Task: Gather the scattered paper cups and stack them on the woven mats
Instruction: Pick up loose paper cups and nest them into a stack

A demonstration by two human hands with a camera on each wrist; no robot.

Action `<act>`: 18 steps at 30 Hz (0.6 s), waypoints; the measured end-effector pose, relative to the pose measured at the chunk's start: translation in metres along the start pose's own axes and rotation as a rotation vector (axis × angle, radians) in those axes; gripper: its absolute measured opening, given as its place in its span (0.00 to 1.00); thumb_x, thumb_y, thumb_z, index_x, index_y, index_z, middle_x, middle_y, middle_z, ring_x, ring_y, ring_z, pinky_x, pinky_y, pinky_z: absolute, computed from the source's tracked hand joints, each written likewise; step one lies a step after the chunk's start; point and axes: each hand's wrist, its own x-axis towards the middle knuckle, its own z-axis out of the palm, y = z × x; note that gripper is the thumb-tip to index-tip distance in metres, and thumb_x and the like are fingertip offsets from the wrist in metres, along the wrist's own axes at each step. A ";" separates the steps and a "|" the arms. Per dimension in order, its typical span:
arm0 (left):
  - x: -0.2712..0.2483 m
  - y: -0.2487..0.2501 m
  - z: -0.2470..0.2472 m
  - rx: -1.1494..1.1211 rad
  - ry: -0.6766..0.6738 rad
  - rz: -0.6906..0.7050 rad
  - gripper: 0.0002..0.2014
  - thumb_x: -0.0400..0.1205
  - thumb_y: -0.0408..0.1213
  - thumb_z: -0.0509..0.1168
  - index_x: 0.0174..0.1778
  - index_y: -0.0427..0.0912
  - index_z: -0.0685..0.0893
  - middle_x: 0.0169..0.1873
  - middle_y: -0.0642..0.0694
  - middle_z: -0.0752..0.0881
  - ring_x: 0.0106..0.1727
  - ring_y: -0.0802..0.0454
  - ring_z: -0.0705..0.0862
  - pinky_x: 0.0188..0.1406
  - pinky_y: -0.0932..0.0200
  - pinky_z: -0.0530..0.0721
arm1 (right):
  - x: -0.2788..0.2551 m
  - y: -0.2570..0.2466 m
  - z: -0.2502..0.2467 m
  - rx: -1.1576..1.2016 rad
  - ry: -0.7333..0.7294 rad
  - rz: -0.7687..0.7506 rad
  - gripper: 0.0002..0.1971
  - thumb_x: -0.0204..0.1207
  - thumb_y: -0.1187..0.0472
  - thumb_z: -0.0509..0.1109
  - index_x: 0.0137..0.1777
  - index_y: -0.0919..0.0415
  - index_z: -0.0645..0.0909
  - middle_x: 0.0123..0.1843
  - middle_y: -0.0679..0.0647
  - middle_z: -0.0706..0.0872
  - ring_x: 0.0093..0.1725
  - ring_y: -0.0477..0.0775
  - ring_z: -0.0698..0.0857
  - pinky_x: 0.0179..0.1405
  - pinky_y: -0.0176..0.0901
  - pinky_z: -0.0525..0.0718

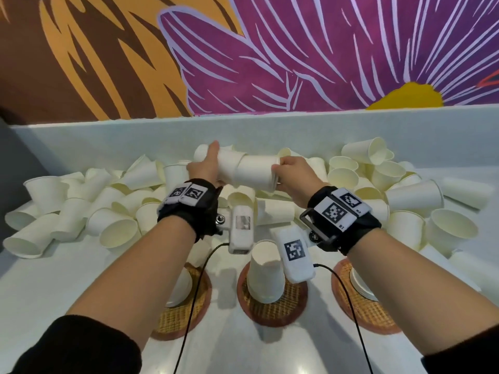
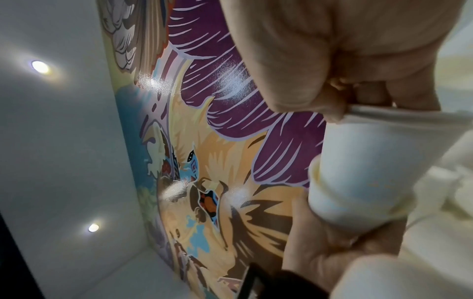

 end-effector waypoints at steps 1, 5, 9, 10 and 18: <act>-0.007 0.000 0.004 -0.021 -0.044 0.017 0.36 0.75 0.51 0.71 0.74 0.39 0.67 0.62 0.39 0.79 0.57 0.40 0.82 0.29 0.54 0.84 | -0.004 -0.004 0.006 0.044 -0.027 -0.016 0.07 0.80 0.69 0.59 0.42 0.64 0.77 0.56 0.70 0.80 0.64 0.74 0.79 0.65 0.69 0.78; -0.024 0.000 -0.001 -0.001 -0.185 0.034 0.36 0.72 0.46 0.75 0.72 0.39 0.67 0.60 0.36 0.81 0.50 0.41 0.87 0.25 0.52 0.88 | -0.019 -0.018 0.028 0.168 -0.151 -0.078 0.15 0.82 0.69 0.58 0.67 0.73 0.74 0.65 0.70 0.80 0.64 0.70 0.80 0.67 0.65 0.78; -0.025 0.015 -0.043 0.072 -0.236 0.024 0.33 0.70 0.47 0.77 0.68 0.39 0.75 0.57 0.36 0.85 0.48 0.41 0.88 0.31 0.50 0.89 | -0.039 -0.025 0.039 0.125 -0.371 -0.121 0.09 0.81 0.67 0.64 0.58 0.67 0.78 0.50 0.61 0.85 0.47 0.56 0.86 0.48 0.41 0.86; -0.026 0.020 -0.055 0.125 -0.225 0.061 0.31 0.70 0.46 0.76 0.67 0.39 0.77 0.54 0.37 0.86 0.45 0.43 0.89 0.30 0.52 0.88 | -0.043 -0.026 0.040 0.039 -0.422 -0.129 0.08 0.80 0.66 0.66 0.56 0.65 0.80 0.47 0.58 0.86 0.44 0.51 0.86 0.47 0.39 0.85; -0.040 0.031 -0.152 0.510 0.105 0.395 0.31 0.66 0.43 0.79 0.62 0.46 0.72 0.58 0.43 0.80 0.57 0.44 0.81 0.53 0.45 0.85 | -0.054 -0.004 0.083 -0.402 -0.578 -0.145 0.16 0.72 0.62 0.75 0.59 0.62 0.83 0.55 0.57 0.88 0.55 0.52 0.85 0.60 0.45 0.82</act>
